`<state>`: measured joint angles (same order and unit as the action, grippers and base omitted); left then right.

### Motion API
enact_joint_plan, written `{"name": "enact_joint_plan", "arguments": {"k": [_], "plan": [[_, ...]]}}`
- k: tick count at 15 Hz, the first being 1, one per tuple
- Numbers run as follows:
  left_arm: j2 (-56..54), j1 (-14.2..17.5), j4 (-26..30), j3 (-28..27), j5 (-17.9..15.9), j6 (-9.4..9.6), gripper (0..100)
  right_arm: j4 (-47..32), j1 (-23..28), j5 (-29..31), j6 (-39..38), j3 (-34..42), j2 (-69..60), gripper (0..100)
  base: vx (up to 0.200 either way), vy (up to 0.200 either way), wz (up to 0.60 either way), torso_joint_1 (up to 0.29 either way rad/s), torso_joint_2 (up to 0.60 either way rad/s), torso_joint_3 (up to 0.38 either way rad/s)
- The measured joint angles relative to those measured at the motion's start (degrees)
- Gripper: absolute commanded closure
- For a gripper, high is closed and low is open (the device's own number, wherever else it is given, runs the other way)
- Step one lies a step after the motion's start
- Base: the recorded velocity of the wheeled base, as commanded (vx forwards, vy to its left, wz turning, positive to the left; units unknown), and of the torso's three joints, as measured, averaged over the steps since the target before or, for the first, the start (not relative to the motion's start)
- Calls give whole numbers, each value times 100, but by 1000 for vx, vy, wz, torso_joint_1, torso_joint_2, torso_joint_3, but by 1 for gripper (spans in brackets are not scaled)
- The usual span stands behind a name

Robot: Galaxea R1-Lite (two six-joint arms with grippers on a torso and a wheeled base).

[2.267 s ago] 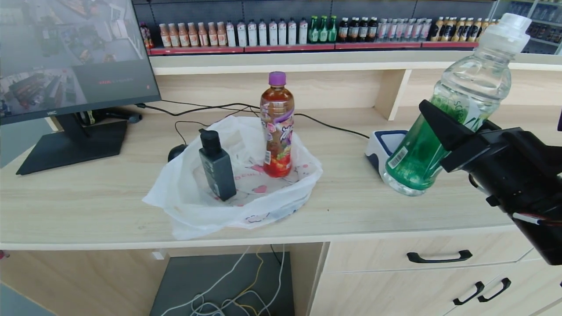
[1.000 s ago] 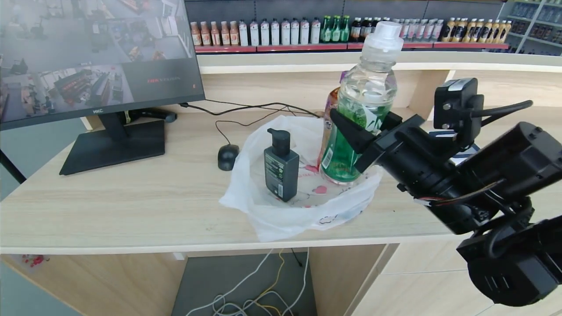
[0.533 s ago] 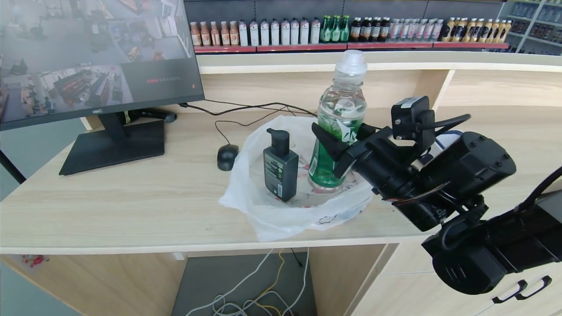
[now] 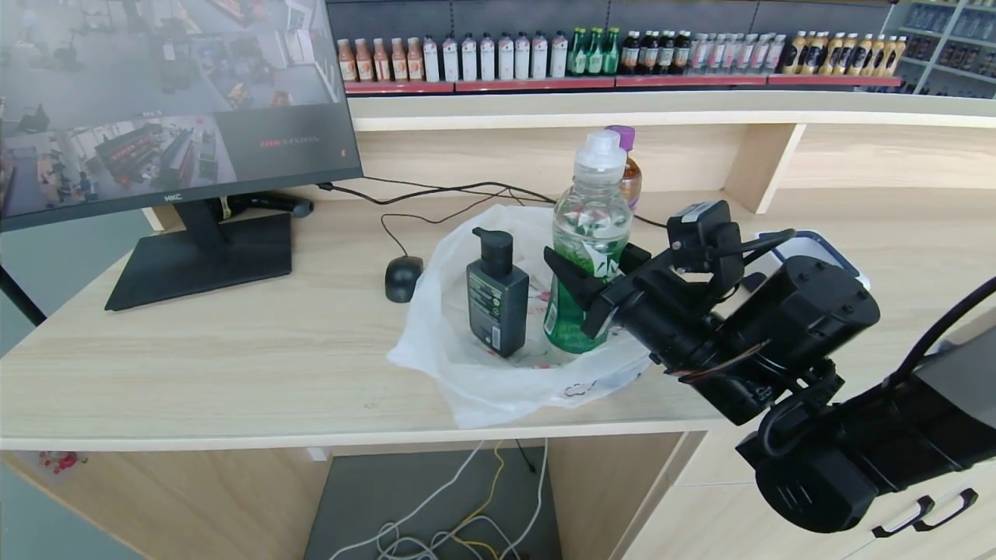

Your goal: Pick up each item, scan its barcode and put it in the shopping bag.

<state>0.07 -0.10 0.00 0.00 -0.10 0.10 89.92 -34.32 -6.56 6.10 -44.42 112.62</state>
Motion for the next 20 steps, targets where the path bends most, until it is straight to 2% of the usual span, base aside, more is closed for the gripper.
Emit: {"name": "enact_joint_plan", "arguments": {"k": [17, 18, 20], "plan": [[0, 0, 0, 0, 0, 0, 0, 5, 15, 40, -20, 40, 334, 100, 0, 0, 0, 0, 0, 0], [0, 0, 0, 0, 0, 0, 0, 5, 11, 43, -20, 38, 339, 0, 0, 0, 0, 0, 0, 0], [0, 0, 0, 0, 0, 0, 0, -23, 6, 54, -101, 51, 347, 0, 0, 0, 0, 0, 0, 0]]}}
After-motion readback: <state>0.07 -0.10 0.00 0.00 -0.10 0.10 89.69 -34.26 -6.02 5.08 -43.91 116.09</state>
